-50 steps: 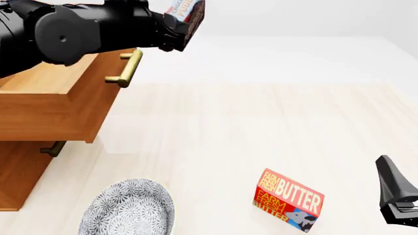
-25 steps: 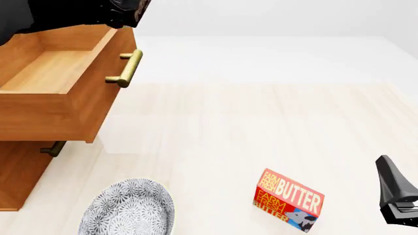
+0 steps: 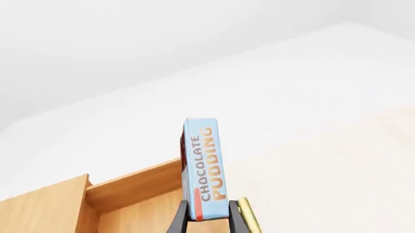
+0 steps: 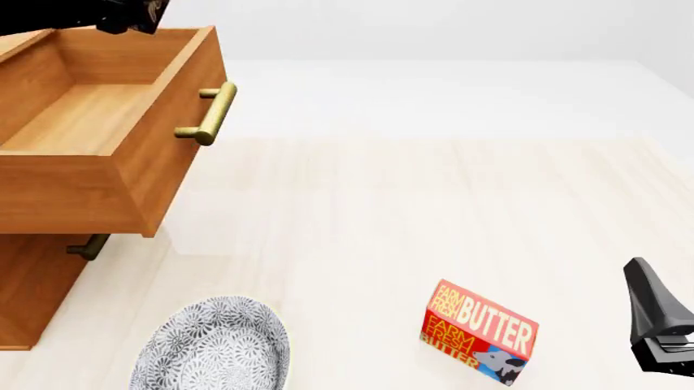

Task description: Put the chocolate pudding in the top drawer of the cabinet and close it.

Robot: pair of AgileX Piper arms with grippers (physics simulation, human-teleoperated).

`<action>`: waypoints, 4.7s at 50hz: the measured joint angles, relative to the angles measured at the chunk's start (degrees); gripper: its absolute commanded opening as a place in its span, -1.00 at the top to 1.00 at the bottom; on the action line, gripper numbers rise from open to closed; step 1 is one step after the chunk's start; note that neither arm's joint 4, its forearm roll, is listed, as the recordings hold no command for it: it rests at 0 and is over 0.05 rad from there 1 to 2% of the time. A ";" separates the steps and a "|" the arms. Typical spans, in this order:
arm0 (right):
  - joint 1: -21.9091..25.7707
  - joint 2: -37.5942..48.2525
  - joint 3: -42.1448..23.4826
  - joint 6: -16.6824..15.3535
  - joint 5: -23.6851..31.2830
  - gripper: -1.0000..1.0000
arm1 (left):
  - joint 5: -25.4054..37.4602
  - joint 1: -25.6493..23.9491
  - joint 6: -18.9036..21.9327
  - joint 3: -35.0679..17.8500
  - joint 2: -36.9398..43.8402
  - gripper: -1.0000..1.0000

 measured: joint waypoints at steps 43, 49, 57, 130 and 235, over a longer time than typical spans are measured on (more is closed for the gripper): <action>0.00 0.00 0.00 0.00 0.00 -1.00 | 3.61 9.33 -4.45 7.90 -7.22 1.00; 0.00 0.00 0.00 0.00 0.00 -1.00 | 3.47 10.06 -5.26 9.16 -7.48 1.00; 0.00 0.00 0.00 0.00 0.00 -1.00 | 3.21 10.87 -6.08 10.38 -7.49 1.00; 0.00 0.00 0.00 0.00 0.00 -1.00 | -2.23 16.43 -9.94 16.29 -3.50 1.00; 0.00 0.00 0.00 0.00 0.00 -1.00 | 1.42 17.65 -7.57 14.15 -7.79 -1.00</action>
